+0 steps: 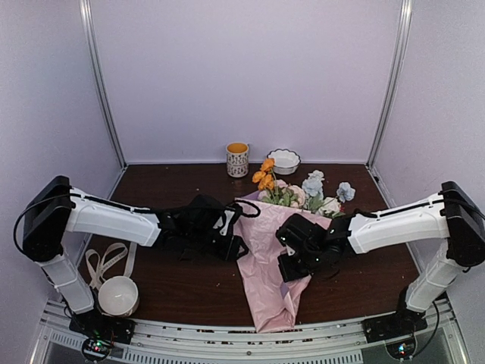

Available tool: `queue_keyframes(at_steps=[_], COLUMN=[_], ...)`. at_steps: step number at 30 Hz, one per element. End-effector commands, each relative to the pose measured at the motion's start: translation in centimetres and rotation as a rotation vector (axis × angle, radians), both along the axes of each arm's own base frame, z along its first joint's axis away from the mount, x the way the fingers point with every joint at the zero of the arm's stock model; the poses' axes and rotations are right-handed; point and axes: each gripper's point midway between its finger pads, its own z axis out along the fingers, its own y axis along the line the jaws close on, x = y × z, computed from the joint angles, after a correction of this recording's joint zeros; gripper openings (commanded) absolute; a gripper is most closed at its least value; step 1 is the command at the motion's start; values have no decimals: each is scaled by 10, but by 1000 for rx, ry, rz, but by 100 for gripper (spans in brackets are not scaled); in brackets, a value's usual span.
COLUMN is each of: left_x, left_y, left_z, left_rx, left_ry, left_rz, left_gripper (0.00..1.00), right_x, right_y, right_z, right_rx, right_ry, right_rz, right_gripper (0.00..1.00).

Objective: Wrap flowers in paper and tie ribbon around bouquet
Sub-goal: Fold the two-thirds-folded wrapping paper at the center of the board.

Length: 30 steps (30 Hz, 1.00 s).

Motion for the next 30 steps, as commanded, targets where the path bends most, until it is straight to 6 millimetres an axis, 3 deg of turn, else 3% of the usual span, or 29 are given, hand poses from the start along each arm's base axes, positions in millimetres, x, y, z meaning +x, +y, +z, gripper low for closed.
queue_keyframes(at_steps=[1,6,11,14,20,24,30], left_x=[18,15,7,4,2,-2,-10], left_y=[5,-20,-34,-37,-37,-30,-22], left_z=[-38,-66,-79,-84,-77,-74,-47], left_rx=[64,87,77,84,44,26,-38], left_ry=[37,92,112,121,110,96,30], left_rz=[91,53,36,25,21,15,-28], left_gripper=[54,54,53,53,53,53,54], right_x=[11,16,18,15,7,7,4], right_y=[-7,4,43,65,86,86,84], right_z=[3,23,59,67,41,19,-10], right_rx=[-129,-234,-220,-198,-118,-28,63], right_ry=[-53,-144,-258,-286,-214,-122,1], right_rz=[38,113,215,273,308,277,270], right_gripper=[0,0,0,0,0,0,4])
